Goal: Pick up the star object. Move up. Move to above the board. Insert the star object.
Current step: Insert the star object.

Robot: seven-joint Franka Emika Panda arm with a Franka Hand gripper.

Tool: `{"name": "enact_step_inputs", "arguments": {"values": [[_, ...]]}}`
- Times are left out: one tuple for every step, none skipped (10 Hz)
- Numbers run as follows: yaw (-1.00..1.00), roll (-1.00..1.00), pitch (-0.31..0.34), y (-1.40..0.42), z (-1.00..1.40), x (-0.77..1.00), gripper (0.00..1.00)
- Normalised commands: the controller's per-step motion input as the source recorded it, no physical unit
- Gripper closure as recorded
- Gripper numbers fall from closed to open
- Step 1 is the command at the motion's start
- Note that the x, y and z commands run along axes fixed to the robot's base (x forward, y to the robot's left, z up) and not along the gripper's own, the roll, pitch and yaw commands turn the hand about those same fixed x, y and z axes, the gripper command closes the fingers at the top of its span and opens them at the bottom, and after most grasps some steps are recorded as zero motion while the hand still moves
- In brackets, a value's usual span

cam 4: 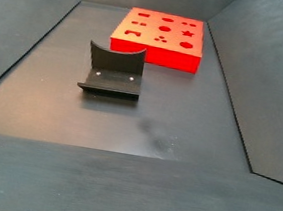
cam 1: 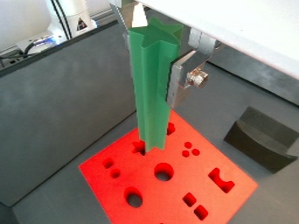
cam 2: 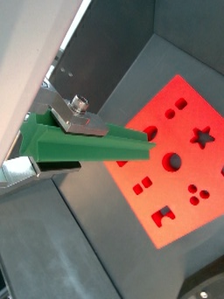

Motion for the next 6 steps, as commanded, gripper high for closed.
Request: {"name": "enact_step_inputs", "arguments": {"values": [[0.00,0.03,-0.010,-0.08,-0.01,-0.01,1.00],[-0.05,0.00,0.000,0.00,-0.16,-0.43,1.00],[-0.21,0.00,-0.040,0.01,-0.26,-0.74,1.00],[-0.36,0.00,-0.037,0.18,-0.33,-0.71,1.00],[-0.63,0.00,-0.043,0.25,-0.32,-0.47,1.00],[-0.74,0.00,-0.034,0.19,-0.35,-0.27,1.00]]}}
